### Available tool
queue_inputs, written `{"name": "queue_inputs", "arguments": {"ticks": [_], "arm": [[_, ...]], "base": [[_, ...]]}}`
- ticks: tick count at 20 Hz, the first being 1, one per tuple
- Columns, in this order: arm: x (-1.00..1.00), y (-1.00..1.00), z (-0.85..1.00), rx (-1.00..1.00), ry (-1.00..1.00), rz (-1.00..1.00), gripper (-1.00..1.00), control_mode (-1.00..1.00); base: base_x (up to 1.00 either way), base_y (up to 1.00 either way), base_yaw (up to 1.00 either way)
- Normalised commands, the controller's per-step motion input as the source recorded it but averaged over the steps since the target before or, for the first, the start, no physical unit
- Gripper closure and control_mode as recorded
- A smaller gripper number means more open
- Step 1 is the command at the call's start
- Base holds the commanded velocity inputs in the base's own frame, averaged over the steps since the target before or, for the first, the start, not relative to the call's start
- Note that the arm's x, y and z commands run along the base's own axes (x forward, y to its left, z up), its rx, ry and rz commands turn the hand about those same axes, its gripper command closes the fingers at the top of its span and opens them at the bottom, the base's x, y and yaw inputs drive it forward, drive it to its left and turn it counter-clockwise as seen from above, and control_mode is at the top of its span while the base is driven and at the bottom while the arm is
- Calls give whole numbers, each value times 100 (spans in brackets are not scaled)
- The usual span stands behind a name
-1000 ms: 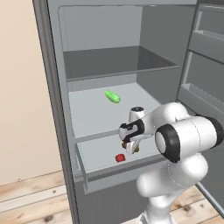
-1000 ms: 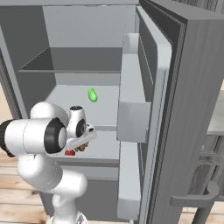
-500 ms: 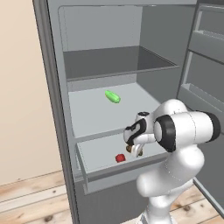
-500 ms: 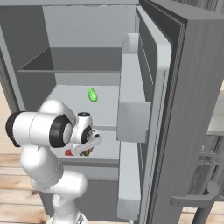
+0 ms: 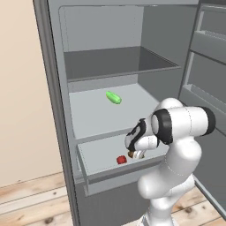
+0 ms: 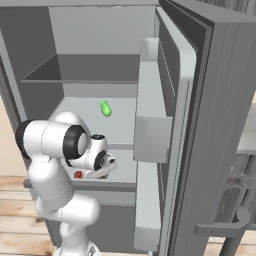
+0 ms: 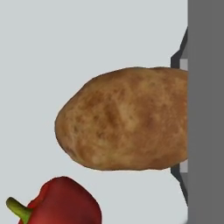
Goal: Place the bell pepper and potato inside the fridge drawer. Close the drawer after placing the vegetables.
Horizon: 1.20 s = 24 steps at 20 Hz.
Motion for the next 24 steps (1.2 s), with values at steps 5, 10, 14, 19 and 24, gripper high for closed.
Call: {"name": "queue_inputs", "arguments": {"ticks": [5, 10, 14, 19, 24], "arm": [[-3, -6, 7, 0, 0, -3, -100, -100], [24, 3, 67, 0, 0, 0, -100, -100], [17, 18, 97, 0, 0, -3, -100, -100], [-80, 60, 61, 0, 0, -2, -100, -100], [-100, 55, 9, 0, -3, -2, -100, -100]], "base": [[0, 0, 0], [0, 0, 0], [0, 0, 0], [0, 0, 0], [0, 0, 0]]}}
